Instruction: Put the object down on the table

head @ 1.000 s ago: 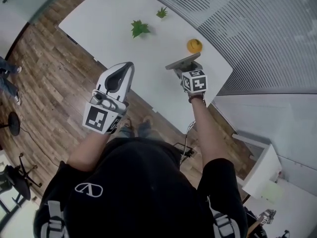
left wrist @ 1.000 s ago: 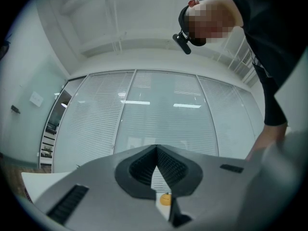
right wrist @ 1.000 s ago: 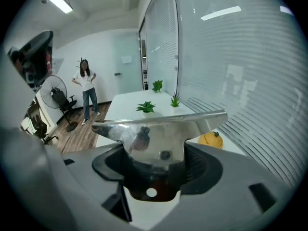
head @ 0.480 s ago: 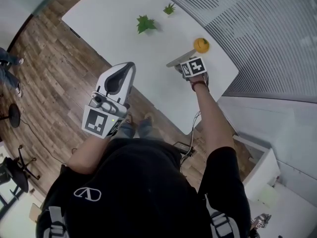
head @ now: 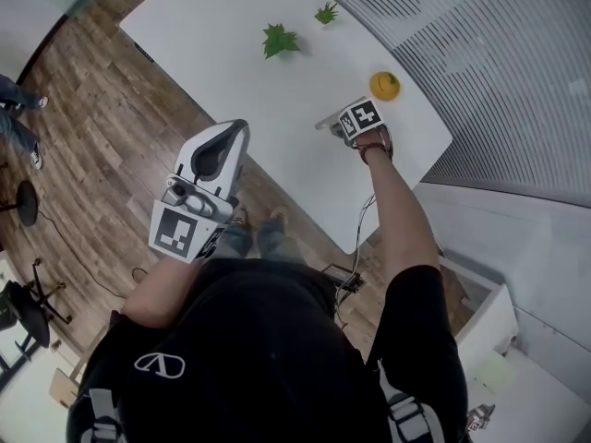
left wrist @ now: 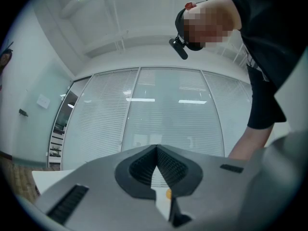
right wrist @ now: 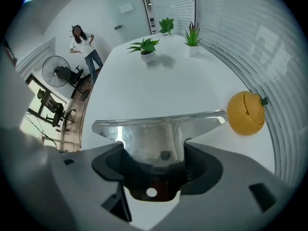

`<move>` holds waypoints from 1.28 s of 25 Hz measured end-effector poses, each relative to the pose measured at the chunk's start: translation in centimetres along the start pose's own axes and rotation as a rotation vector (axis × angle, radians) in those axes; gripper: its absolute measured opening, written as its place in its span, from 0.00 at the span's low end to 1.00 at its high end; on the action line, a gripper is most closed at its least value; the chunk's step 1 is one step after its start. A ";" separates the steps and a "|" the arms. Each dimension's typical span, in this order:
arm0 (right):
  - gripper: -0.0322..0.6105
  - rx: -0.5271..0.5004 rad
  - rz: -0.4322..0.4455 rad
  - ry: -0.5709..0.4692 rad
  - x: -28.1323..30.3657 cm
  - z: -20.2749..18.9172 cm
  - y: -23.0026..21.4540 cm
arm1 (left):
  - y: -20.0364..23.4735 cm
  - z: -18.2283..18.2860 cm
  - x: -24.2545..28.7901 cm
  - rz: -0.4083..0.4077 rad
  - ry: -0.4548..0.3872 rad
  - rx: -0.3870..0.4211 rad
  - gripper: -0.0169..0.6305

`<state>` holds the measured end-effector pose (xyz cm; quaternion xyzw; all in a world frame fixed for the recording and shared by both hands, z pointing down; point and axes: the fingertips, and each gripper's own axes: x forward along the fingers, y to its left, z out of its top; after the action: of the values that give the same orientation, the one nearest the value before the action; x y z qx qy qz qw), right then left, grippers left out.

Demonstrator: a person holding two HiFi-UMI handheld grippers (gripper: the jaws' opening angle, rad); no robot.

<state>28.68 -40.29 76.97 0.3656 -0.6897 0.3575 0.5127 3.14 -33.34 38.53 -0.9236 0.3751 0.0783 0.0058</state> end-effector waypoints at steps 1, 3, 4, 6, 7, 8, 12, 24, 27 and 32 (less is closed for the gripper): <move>0.53 0.001 0.000 0.004 0.1 -0.1 0.0 | 0.0 0.0 0.0 0.002 0.000 0.000 0.03; 0.53 0.000 0.000 0.008 0.3 -0.1 -0.1 | 0.0 0.0 0.0 0.003 0.001 0.001 0.03; 0.53 -0.002 -0.002 0.009 0.4 -0.1 -0.1 | 0.0 0.0 0.0 0.004 0.002 0.001 0.03; 0.53 -0.008 -0.007 0.017 0.7 -0.2 -0.1 | 0.1 0.0 0.0 0.003 0.005 0.001 0.03; 0.53 -0.006 -0.008 0.022 0.8 -0.3 -0.1 | 0.1 0.0 0.0 0.002 0.005 0.002 0.03; 0.53 -0.001 -0.009 0.024 0.9 -0.4 -0.2 | 0.1 0.0 0.0 0.002 0.006 0.002 0.03; 0.58 0.017 -0.027 0.021 1.4 -0.6 -0.7 | 0.2 -0.2 -0.1 0.006 0.009 0.000 0.03; 0.53 0.021 -0.048 -0.099 -3.1 0.5 -0.3 | -0.2 -0.1 0.4 -0.004 0.015 -0.010 0.03; 0.39 -0.011 -0.095 -0.239 -7.8 2.0 0.2 | -0.8 0.5 0.6 -0.028 0.008 -0.012 0.03; 0.26 -0.063 -0.175 -0.504 -17.6 4.5 2.1 | -2.1 1.3 1.2 -0.066 -0.005 -0.005 0.03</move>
<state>28.49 -40.81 58.64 0.4852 -0.7721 0.1875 0.3650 5.28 -32.53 36.93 -0.9353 0.3443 0.0814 0.0070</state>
